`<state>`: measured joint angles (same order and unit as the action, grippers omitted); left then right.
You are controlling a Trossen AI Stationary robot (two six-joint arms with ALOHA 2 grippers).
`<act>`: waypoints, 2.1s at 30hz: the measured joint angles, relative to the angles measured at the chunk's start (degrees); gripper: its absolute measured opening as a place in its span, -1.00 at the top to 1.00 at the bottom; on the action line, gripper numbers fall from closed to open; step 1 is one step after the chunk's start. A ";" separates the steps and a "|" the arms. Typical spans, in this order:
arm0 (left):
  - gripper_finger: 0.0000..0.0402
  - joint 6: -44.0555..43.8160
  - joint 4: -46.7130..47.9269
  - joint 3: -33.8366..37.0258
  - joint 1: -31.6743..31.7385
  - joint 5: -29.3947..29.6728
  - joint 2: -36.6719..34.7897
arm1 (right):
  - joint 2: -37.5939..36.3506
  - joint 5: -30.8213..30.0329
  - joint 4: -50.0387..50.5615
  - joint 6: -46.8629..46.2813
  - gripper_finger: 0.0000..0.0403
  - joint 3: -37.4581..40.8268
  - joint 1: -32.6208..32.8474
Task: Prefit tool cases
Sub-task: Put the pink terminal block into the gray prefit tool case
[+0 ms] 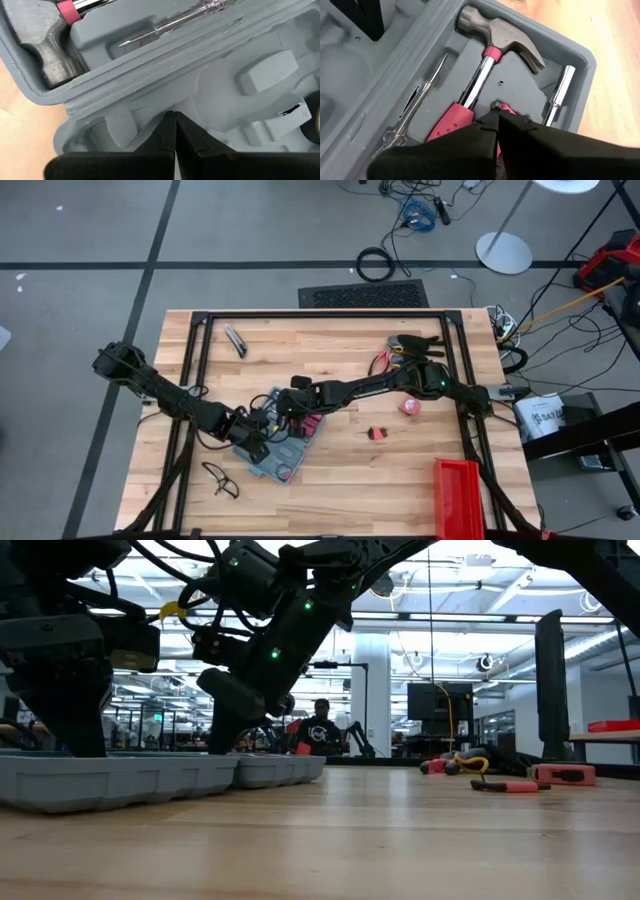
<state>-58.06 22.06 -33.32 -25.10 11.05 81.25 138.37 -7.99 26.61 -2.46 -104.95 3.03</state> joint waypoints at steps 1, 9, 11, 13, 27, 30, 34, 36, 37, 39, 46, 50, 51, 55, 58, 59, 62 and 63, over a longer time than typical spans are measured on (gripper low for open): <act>1.00 0.00 0.00 0.00 0.00 0.00 0.00 | 0.00 0.02 -0.02 0.04 1.00 0.00 0.00; 1.00 0.00 -0.38 -0.05 0.02 0.35 0.00 | -4.70 -0.02 0.04 0.97 1.00 0.65 0.07; 1.00 0.02 -0.38 -0.01 0.04 0.35 0.00 | -5.07 0.50 -0.24 1.15 1.00 0.76 0.25; 1.00 0.02 -0.31 -0.04 0.04 0.35 0.00 | -5.06 1.67 -0.94 0.89 1.00 0.76 0.41; 1.00 0.02 -0.20 -0.04 0.00 0.37 0.00 | -3.83 1.12 -5.63 0.09 1.00 0.42 0.99; 1.00 0.02 -0.02 0.00 0.01 0.65 0.00 | -2.99 -0.13 -3.44 -0.08 1.00 0.19 0.53; 1.00 0.11 0.01 0.00 0.11 1.43 0.01 | -2.88 -2.75 -1.81 -1.03 1.00 0.14 -0.47; 1.00 0.09 0.04 0.00 0.11 1.46 0.02 | -2.97 -3.19 -2.36 -1.12 1.00 0.22 -0.57; 1.00 0.09 0.05 0.00 0.09 1.44 0.02 | -2.97 -3.66 -2.48 -1.12 1.00 0.25 -0.57; 1.00 0.15 0.04 0.00 0.07 1.42 0.00 | -2.97 -4.89 -2.45 -1.20 1.00 0.26 -0.59; 1.00 0.38 0.11 0.00 0.09 1.24 0.02 | -2.95 -7.32 -2.62 -2.61 1.00 0.33 -0.99; 1.00 0.42 0.07 0.00 0.11 1.22 0.01 | -2.91 -9.98 -1.09 -2.86 1.00 0.31 -1.46; 1.00 0.42 0.11 0.00 0.10 0.86 0.00 | -2.93 -9.63 -0.92 -3.17 1.00 0.29 -1.70; 1.00 0.46 0.17 0.02 0.04 0.46 0.04 | -3.52 -10.74 -1.90 -2.30 1.00 0.51 -1.24; 1.00 0.48 0.17 0.00 0.00 0.10 0.02 | -4.94 -11.23 -1.62 -1.44 1.00 0.74 -0.47; 1.00 0.47 0.20 0.00 -0.02 -0.05 0.02 | -5.68 -11.23 -1.99 -1.40 1.00 0.73 -0.44; 1.00 0.47 0.28 -0.01 -0.02 -0.07 0.02 | -7.92 -12.53 -0.37 -1.38 1.00 0.53 -0.56; 1.00 0.48 0.29 -0.01 -0.02 -0.06 0.02 | -8.25 -13.08 0.47 -1.37 1.00 0.52 -0.73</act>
<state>-57.58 22.35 -33.34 -25.12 10.99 81.28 130.11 -21.06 27.08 -3.83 -104.42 2.30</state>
